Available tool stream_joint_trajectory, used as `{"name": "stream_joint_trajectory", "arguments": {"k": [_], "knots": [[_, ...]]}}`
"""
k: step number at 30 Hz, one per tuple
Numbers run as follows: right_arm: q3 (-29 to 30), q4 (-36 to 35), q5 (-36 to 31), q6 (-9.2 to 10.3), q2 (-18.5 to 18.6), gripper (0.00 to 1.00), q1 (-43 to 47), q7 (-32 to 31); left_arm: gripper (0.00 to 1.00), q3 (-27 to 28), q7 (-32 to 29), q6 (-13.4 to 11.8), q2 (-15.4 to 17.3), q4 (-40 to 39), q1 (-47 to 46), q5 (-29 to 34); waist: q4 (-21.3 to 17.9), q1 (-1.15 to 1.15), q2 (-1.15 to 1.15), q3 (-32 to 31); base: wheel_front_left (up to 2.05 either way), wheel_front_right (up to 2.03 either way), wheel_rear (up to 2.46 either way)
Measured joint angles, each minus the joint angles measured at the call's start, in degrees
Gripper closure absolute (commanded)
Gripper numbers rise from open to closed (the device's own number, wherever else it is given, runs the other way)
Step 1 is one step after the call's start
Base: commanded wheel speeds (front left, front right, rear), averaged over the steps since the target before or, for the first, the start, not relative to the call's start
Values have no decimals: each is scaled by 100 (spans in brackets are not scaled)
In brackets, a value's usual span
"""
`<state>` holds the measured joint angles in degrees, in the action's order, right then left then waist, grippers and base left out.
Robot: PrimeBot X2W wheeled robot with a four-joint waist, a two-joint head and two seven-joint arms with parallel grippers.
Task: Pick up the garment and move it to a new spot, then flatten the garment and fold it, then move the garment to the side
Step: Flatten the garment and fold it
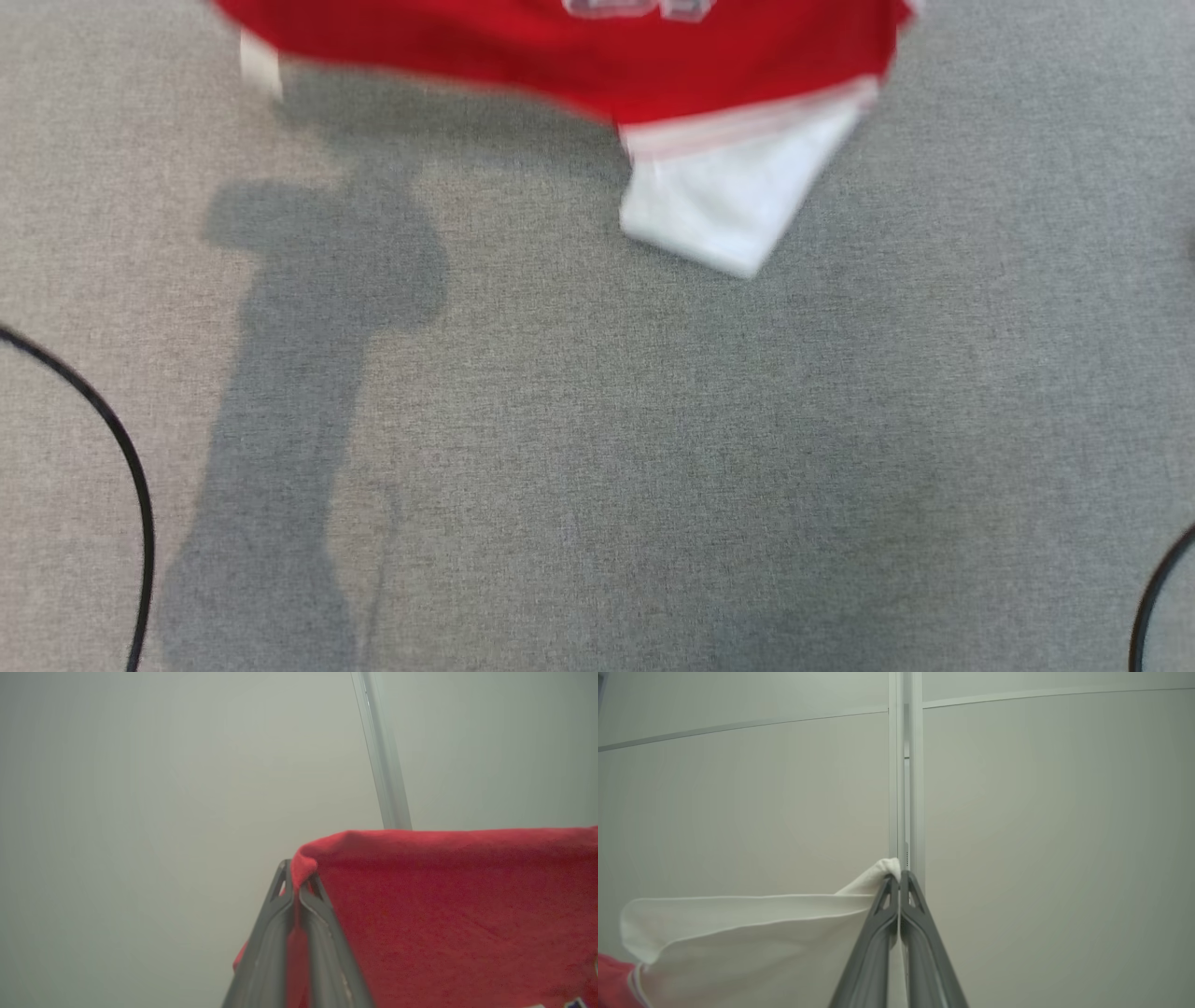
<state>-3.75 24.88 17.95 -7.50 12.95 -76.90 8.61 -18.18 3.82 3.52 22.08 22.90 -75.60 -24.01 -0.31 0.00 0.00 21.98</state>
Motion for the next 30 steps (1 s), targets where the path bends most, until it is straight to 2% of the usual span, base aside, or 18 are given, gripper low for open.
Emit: {"name": "stream_joint_trajectory", "arguments": {"k": [6, 8, 10, 15, 20, 23, 24, 25, 28, 30], "knots": [[326, 1635, 44, 0, -398, 100, -1172, 509, 100, -33, 341, 155, -166, 1673, -876, -13, -16, 0, 0, 84, 0, 0, 0], [454, 2060, -32, -1, -470, 100, -1423, 564, 100, 65, 454, 75, -279, 2006, -1038, -94, -15, 0, 0, 112, 0, 0, 0], [476, 2359, -90, 0, -555, 100, -1643, 593, 100, 58, 487, 86, -338, 2226, -1156, -130, -18, 0, 0, 153, 0, 0, 0], [121, 2751, -172, 0, -649, 100, -1761, 612, 100, -32, 673, 299, -337, 2887, -1344, -231, -14, 0, 0, 332, 0, 0, 0], [-258, 2563, 40, 0, -634, 100, -1477, 613, 100, -53, 879, 356, -463, 3069, -1237, -452, 3, 0, 0, 517, 0, 0, 0], [-552, 2172, 420, 0, -581, 100, -801, 613, 100, -113, 1023, 392, -568, 3008, -753, -559, 49, 0, 0, 604, 0, 0, 0], [-787, 1796, 701, 1, -471, 100, -260, 613, 100, -105, 1073, 397, -666, 2829, -279, -671, 87, 0, 0, 631, 0, 0, 0], [-787, 1796, 701, 1, -471, 100, -260, 613, 100, -105, 1073, 397, -666, 2829, -279, -671, 87, 0, 0, 631, 0, 0, 0], [-987, 995, 1385, 2, -315, 100, 1217, 614, 100, 59, 1107, 399, -736, 1984, 949, -703, 119, 0, 0, 563, 0, 0, 0], [-1062, 615, 1634, 1, -261, 100, 1971, 613, 100, 268, 1118, 285, -690, 1288, 1637, -620, 94, 0, 0, 514, 0, 0, 0]]}}
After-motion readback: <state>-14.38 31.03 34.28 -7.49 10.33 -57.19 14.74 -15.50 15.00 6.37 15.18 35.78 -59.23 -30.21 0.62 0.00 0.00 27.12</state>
